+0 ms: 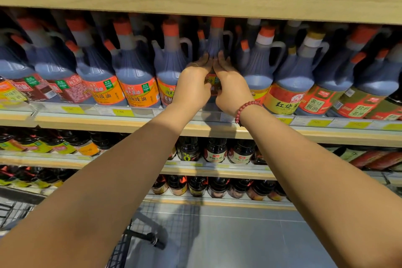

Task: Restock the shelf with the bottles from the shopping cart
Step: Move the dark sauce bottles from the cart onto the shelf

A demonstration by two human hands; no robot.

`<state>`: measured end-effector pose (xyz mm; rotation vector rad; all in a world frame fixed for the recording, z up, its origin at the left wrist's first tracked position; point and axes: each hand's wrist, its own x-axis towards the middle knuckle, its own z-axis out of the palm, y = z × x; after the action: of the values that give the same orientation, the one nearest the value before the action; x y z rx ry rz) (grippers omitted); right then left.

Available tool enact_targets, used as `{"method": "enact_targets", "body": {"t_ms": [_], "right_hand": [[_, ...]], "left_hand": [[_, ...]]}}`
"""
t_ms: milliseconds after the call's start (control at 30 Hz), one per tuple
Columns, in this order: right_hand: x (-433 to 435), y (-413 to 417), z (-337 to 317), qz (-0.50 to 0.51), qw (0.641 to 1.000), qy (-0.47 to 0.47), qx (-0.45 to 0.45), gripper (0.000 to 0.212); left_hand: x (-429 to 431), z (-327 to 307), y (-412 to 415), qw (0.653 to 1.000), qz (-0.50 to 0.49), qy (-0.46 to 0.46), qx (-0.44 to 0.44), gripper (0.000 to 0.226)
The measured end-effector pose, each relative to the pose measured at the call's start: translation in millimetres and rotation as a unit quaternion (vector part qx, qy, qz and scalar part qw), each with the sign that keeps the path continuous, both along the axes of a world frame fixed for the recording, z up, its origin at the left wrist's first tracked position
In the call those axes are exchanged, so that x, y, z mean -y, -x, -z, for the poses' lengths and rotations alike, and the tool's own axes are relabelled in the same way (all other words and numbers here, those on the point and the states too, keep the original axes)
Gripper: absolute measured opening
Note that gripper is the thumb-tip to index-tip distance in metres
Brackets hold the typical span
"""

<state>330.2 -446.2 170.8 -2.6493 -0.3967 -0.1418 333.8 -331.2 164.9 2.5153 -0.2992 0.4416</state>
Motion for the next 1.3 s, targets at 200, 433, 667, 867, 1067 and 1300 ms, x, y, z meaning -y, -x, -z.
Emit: {"method": "enact_targets", "body": {"t_ms": [200, 433, 667, 867, 1067, 1300], "right_hand": [[6, 27, -10, -0.022, 0.999, -0.045, 0.006, 0.071], [-11, 69, -20, -0.073, 0.993, -0.058, 0.066, 0.050], [-79, 95, -27, -0.176, 0.983, -0.021, 0.055, 0.035], [-164, 121, -30, -0.270, 0.962, -0.014, 0.046, 0.037], [-265, 144, -21, -0.352, 0.936, -0.007, 0.013, 0.038], [-363, 173, 19, -0.422, 0.905, 0.022, -0.048, 0.037]], "left_hand": [[-15, -6, 22, 0.999, 0.035, 0.006, -0.004, 0.047], [-52, -16, 82, 1.000, -0.010, 0.003, -0.014, 0.039], [-143, -23, 163, 0.990, -0.124, -0.026, -0.062, 0.037], [-238, -22, 236, 0.963, -0.249, -0.032, -0.101, 0.039], [-326, -13, 305, 0.919, -0.362, -0.040, -0.148, 0.039], [-404, 37, 361, 0.869, -0.449, 0.016, -0.209, 0.038]]}}
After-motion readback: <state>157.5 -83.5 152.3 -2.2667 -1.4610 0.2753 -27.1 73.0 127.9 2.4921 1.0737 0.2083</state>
